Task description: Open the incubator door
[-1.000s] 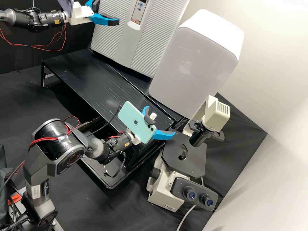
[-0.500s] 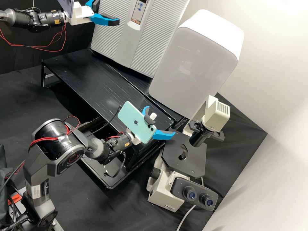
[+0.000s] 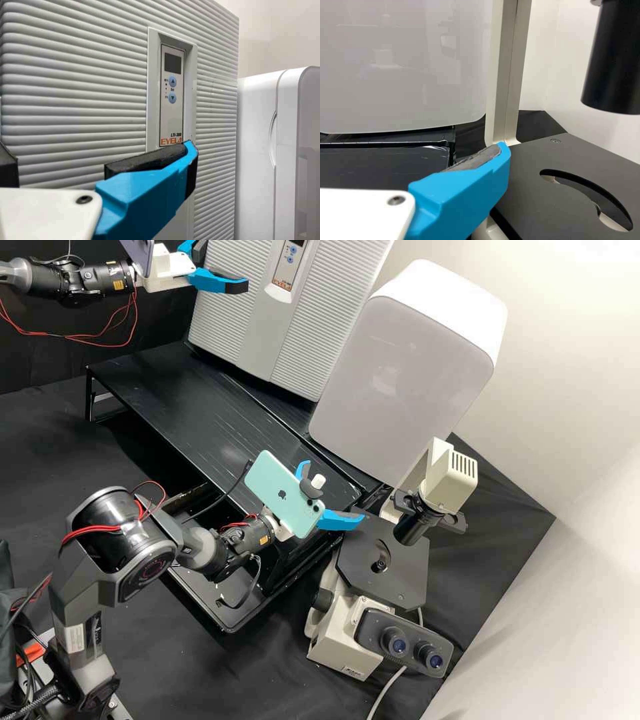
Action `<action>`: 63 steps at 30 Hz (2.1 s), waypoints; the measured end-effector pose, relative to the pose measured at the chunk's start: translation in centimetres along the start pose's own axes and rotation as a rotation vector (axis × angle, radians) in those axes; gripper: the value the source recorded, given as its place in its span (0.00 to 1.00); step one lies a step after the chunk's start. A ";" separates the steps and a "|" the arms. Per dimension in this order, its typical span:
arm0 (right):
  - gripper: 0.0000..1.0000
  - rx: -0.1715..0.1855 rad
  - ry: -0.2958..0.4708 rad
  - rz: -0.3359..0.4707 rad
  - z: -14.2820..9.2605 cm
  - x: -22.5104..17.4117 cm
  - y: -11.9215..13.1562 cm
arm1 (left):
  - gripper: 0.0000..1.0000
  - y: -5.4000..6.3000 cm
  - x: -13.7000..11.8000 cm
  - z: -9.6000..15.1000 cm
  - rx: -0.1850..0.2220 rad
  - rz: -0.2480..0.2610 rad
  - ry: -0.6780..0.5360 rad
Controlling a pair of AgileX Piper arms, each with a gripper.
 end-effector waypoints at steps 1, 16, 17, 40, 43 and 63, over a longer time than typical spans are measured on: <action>1.00 0.000 0.000 0.000 0.0 0.0 0.0 | 0.00 0.1 -0.1 0.0 0.000 0.001 0.000; 1.00 0.000 0.000 0.000 0.0 0.0 0.0 | 0.00 -0.2 -0.1 0.1 -0.007 -0.004 0.002; 1.00 0.000 0.000 0.000 0.0 0.0 0.0 | 0.00 -0.3 -0.2 0.1 -0.008 -0.006 0.003; 1.00 0.000 0.000 0.000 0.0 0.0 0.0 | 0.00 0.0 -0.4 -0.1 -0.053 0.015 0.037; 1.00 0.000 0.000 0.000 0.0 0.0 0.0 | 0.00 -0.1 -0.5 -0.1 -0.068 0.019 0.044; 1.00 0.000 0.000 0.000 0.0 0.0 0.0 | 0.00 -0.6 -1.4 0.6 -0.094 0.031 0.058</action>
